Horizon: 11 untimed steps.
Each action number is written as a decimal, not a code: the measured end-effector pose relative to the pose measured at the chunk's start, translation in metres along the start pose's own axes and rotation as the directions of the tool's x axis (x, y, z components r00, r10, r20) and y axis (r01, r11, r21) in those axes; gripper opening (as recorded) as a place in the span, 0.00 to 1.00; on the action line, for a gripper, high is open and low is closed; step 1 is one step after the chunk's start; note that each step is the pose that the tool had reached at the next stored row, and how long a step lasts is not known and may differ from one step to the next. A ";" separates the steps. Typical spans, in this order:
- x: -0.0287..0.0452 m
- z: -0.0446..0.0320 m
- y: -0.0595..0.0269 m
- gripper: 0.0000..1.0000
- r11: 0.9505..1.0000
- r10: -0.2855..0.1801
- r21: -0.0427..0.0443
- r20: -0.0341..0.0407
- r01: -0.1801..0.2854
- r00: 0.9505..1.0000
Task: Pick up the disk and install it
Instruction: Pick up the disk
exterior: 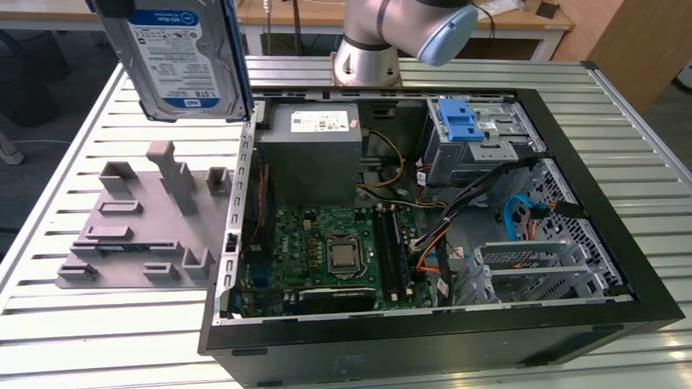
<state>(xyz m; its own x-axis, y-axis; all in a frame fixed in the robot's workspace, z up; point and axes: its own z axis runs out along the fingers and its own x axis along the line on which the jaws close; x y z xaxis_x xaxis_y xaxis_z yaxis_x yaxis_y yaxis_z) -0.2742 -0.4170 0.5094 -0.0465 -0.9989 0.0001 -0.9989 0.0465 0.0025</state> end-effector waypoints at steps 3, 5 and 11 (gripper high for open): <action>0.0012 0.0001 -0.0114 0.36 1.000 0.000 0.000 0.000 0.000 1.000; 0.0019 0.0001 -0.0184 0.36 1.000 0.000 0.000 0.000 0.000 1.000; 0.0042 0.0001 -0.0392 0.36 1.000 0.000 0.000 0.000 0.000 1.000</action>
<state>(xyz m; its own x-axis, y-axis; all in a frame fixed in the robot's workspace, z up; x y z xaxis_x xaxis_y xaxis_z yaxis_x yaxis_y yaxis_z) -0.2352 -0.4230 0.5092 -0.0465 -0.9989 -0.0003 -0.9989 0.0465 0.0026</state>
